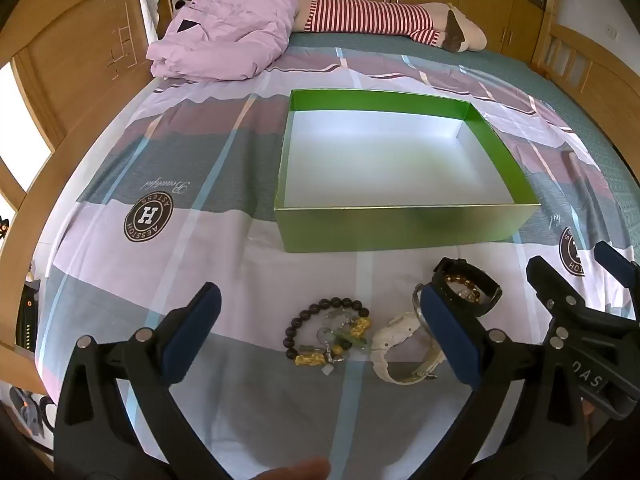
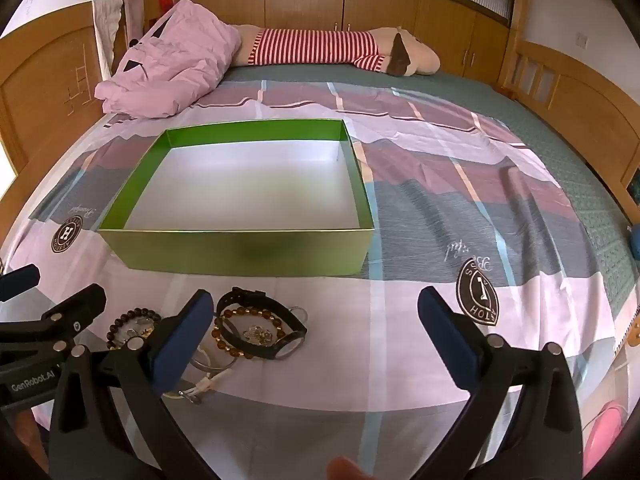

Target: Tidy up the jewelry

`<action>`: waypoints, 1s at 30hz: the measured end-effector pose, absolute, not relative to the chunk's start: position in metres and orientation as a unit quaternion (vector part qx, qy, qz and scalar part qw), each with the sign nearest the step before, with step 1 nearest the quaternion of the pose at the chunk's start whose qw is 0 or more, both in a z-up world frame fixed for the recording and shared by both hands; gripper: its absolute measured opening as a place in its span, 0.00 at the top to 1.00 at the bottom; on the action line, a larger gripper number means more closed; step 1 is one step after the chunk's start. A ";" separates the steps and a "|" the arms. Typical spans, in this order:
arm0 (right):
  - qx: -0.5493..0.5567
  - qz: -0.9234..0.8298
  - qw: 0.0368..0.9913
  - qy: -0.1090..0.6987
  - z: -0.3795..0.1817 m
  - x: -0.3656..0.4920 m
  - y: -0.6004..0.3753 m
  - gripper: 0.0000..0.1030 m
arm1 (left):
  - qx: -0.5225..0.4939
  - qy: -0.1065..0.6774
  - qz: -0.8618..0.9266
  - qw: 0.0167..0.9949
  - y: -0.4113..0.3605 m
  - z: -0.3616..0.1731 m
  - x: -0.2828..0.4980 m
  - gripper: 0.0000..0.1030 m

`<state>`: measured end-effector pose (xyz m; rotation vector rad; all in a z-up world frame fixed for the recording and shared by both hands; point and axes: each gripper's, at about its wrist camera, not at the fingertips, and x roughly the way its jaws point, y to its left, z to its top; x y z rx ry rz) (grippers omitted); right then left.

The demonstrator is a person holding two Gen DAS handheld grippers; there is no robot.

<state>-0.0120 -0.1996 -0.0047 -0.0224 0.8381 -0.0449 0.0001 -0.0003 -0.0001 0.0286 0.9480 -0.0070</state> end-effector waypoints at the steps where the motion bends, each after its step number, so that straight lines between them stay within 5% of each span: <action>1: -0.008 -0.021 0.912 0.409 -0.005 -0.012 -0.200 0.01 | 0.014 0.456 -0.004 0.890 0.000 0.000 0.000 0.02; 30: -0.014 -0.023 0.914 0.404 -0.003 -0.013 -0.202 0.01 | 0.011 0.457 -0.005 0.889 0.000 0.000 0.000 0.02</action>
